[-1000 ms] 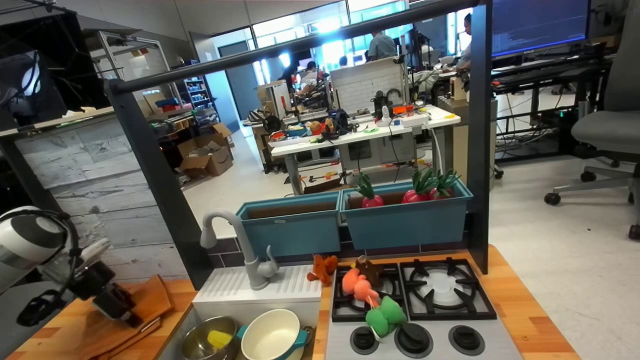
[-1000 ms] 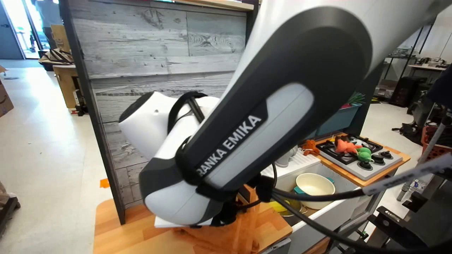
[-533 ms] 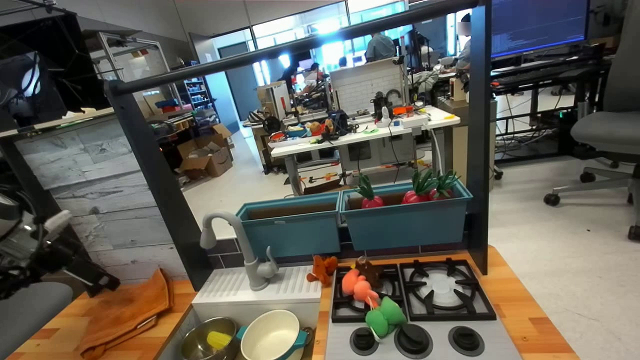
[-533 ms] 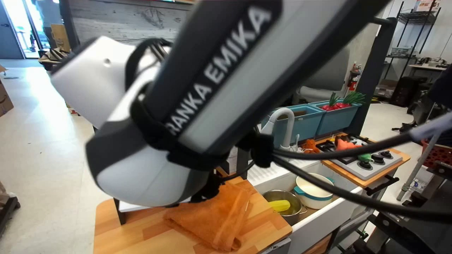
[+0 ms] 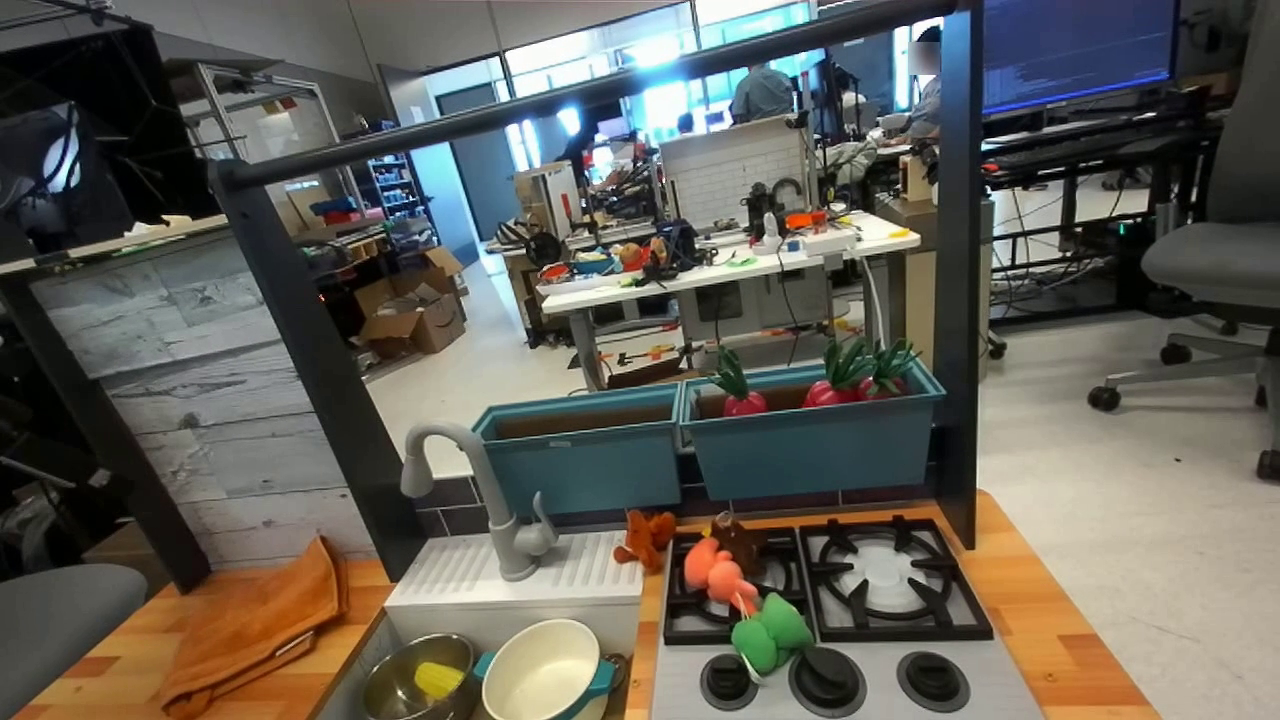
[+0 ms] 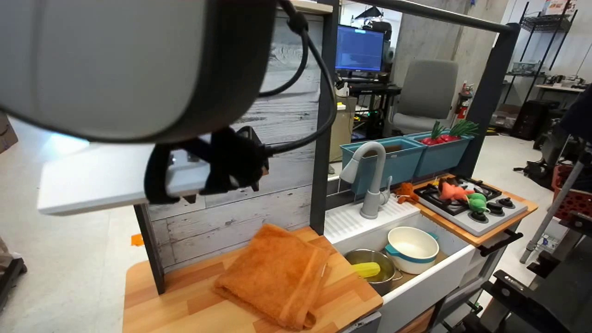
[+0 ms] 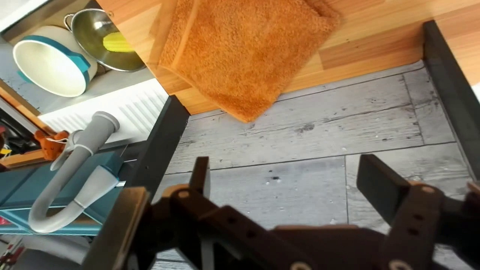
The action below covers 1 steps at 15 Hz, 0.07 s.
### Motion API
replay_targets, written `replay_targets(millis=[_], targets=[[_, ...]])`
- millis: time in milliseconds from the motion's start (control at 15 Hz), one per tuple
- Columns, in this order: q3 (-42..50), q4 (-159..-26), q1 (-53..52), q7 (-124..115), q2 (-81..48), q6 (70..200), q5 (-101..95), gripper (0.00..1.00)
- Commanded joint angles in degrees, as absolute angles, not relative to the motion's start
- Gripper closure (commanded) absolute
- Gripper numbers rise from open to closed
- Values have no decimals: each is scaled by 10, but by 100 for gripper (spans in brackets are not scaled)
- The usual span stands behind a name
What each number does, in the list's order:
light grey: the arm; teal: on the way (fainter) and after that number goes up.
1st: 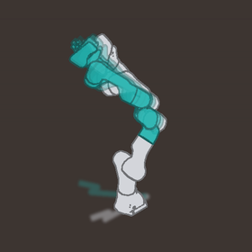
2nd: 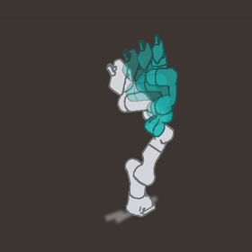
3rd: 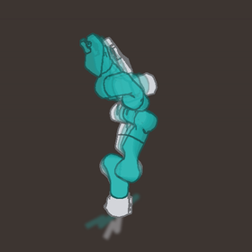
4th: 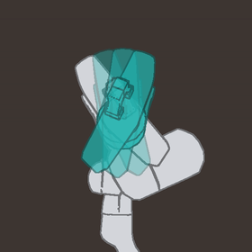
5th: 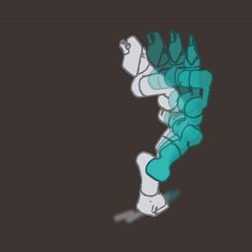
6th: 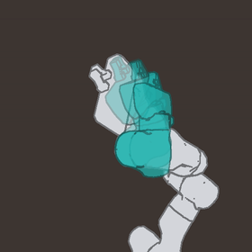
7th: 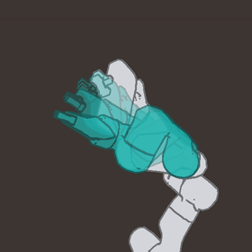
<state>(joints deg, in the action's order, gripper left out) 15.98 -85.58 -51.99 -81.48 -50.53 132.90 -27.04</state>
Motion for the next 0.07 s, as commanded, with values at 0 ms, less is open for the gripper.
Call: replay_targets(millis=[0], targets=[[144, -859, -507, -822, -499, 1324, -285, 0]])
